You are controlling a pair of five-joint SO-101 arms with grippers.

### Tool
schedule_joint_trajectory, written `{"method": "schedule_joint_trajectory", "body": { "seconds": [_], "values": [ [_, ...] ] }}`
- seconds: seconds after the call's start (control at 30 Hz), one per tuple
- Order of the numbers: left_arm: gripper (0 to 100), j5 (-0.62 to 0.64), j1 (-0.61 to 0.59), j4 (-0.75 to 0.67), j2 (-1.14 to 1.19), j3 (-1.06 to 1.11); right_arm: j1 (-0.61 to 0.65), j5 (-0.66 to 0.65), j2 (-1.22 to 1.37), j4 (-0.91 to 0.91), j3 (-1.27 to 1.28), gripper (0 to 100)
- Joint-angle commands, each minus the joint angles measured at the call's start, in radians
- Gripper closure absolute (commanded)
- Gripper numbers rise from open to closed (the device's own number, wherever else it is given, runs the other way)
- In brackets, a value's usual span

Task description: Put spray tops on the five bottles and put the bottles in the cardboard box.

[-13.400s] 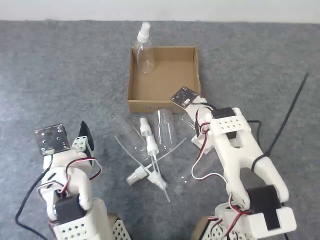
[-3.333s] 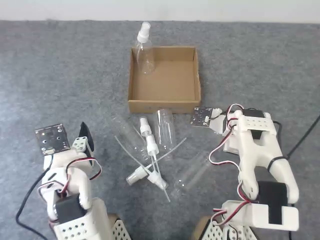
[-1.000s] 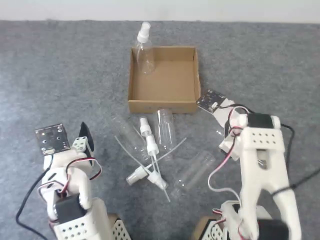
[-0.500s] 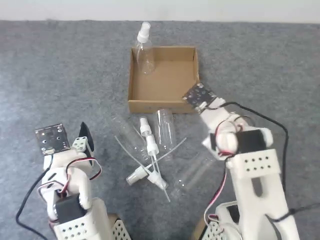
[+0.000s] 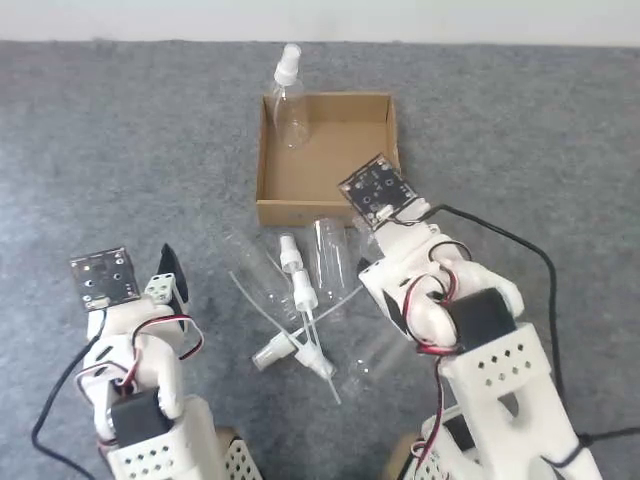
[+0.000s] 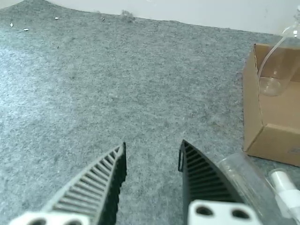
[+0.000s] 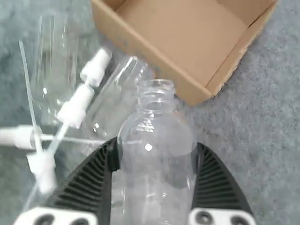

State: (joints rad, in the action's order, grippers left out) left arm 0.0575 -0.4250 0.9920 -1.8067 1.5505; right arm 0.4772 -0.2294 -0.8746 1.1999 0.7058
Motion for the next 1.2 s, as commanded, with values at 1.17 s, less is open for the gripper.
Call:
{"method": "schedule_joint_trajectory", "body": {
  "seconds": [1.17],
  "values": [
    [79, -0.265, 0.269, 0.275, 0.411, -0.633, -0.246, 0.166, -0.504, -0.265, 0.416, 89.8]
  ]
}}
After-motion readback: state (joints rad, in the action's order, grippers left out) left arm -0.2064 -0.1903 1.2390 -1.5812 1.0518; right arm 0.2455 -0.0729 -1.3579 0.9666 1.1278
